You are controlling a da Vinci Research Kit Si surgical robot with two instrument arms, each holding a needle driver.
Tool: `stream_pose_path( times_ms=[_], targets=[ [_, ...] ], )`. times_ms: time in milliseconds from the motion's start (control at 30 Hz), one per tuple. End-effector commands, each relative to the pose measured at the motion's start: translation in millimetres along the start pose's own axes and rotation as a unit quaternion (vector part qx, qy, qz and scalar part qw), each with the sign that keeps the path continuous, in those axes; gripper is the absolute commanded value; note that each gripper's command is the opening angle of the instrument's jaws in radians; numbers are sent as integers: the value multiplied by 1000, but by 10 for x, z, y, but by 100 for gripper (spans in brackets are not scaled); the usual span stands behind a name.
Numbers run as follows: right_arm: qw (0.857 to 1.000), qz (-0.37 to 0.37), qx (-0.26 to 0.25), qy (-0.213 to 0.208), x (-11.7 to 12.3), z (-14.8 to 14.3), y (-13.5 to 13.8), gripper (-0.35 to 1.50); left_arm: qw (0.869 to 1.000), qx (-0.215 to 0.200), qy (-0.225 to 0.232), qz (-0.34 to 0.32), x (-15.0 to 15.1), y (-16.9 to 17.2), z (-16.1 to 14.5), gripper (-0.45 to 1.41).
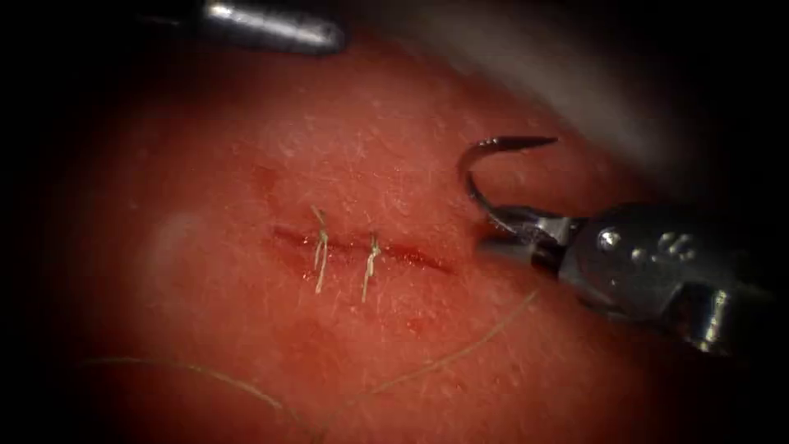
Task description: Wound Closure
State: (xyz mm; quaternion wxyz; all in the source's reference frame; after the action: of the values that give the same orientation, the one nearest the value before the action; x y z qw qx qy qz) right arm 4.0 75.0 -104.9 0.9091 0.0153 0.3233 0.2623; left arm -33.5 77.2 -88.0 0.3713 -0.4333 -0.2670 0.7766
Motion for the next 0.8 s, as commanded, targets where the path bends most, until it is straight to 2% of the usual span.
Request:
stream_pose_path(
  times_ms=[33, 100, 167, 200, 267, 333, 433, 533, 633, 700, 800],
  targets=[
    [999, -43, -27, -12, 2, -6, 17, -35, 1000, 9, -21, -4, -4, -2, 16, 71],
    [989, -115, -77, -42, 4, -19, 28, -35, 998, 19, -59, -13, -6, -1, 29, 71],
    [979, -164, -99, -62, 8, -23, 32, -35, 996, 26, -79, -15, -8, 1, 38, 71],
    [969, -205, -111, -78, 12, -23, 31, -35, 995, 32, -97, -17, -12, 3, 49, 71],
    [959, -239, -123, -89, 14, -15, 22, -35, 992, 40, -116, -21, -17, 6, 62, 71],
    [952, -258, -129, -104, 14, -9, 16, -35, 991, 46, -125, -33, -19, 7, 69, 71],
    [930, -304, -145, -144, 15, 2, 6, -35, 989, 52, -127, -51, -16, 5, 80, 71],
    [919, -321, -162, -163, 14, 4, 6, -35, 988, 56, -128, -66, -14, 3, 83, 68],
    [911, -331, -171, -174, 13, 5, 5, -35, 981, 79, -163, -72, -21, 3, 91, 64],
    [908, -339, -173, -176, 14, 5, 2, -35, 965, 113, -226, -66, -34, 4, 103, 65],
    [904, -344, -181, -179, 18, 7, -2, -35, 952, 136, -269, -56, -44, 1, 112, 66]
  ],
)
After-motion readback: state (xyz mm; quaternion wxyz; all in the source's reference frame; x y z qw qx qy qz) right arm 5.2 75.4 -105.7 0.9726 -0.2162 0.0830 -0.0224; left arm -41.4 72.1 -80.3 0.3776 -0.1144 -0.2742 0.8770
